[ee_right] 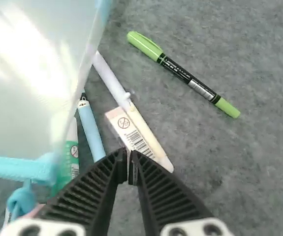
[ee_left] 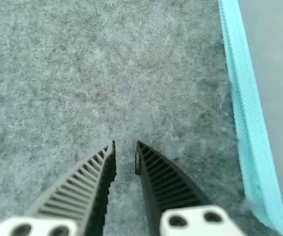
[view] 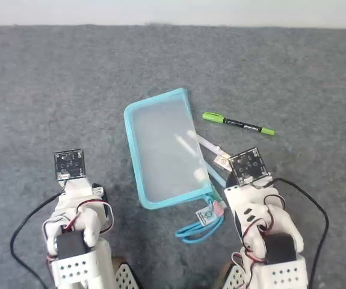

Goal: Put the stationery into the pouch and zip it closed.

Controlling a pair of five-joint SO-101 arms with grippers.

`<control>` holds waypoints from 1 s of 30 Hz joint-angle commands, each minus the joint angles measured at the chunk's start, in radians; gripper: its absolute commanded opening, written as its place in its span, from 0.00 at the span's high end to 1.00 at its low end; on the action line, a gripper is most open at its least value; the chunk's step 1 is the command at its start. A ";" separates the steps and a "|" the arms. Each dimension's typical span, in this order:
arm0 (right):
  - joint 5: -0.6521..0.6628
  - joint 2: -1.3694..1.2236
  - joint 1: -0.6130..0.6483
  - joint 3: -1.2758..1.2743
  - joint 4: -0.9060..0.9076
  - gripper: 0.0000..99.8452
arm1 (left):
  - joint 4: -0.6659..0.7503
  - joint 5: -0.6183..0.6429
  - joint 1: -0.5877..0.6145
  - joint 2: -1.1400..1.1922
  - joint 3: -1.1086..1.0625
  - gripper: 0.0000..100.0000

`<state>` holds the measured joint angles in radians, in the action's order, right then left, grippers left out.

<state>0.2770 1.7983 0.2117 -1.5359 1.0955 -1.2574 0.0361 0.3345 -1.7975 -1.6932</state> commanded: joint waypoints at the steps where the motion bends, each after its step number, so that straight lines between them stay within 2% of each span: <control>1: 0.058 -0.044 0.045 0.084 0.021 0.97 | -0.005 -0.006 -0.006 -0.020 0.008 0.94; 11: 0.051 -0.621 0.213 0.400 -0.045 0.97 | -0.005 -0.006 -0.006 -0.020 0.008 0.94; 15: -0.035 -0.803 0.274 0.454 -0.028 0.96 | -0.005 -0.006 -0.006 -0.020 0.008 0.94; 18: -0.043 -0.819 0.295 0.440 0.013 0.96 | -0.005 -0.006 -0.006 -0.020 0.008 0.94; 21: 0.078 -0.780 0.285 0.427 0.041 0.96 | -0.005 -0.006 -0.006 -0.020 0.008 0.94; 30: 0.103 -0.707 0.288 0.330 0.028 0.95 | -0.005 -0.006 -0.005 -0.020 0.008 0.94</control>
<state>0.3567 1.0572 0.4956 -1.2106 1.1308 -1.2574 0.0361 0.3345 -1.7975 -1.6932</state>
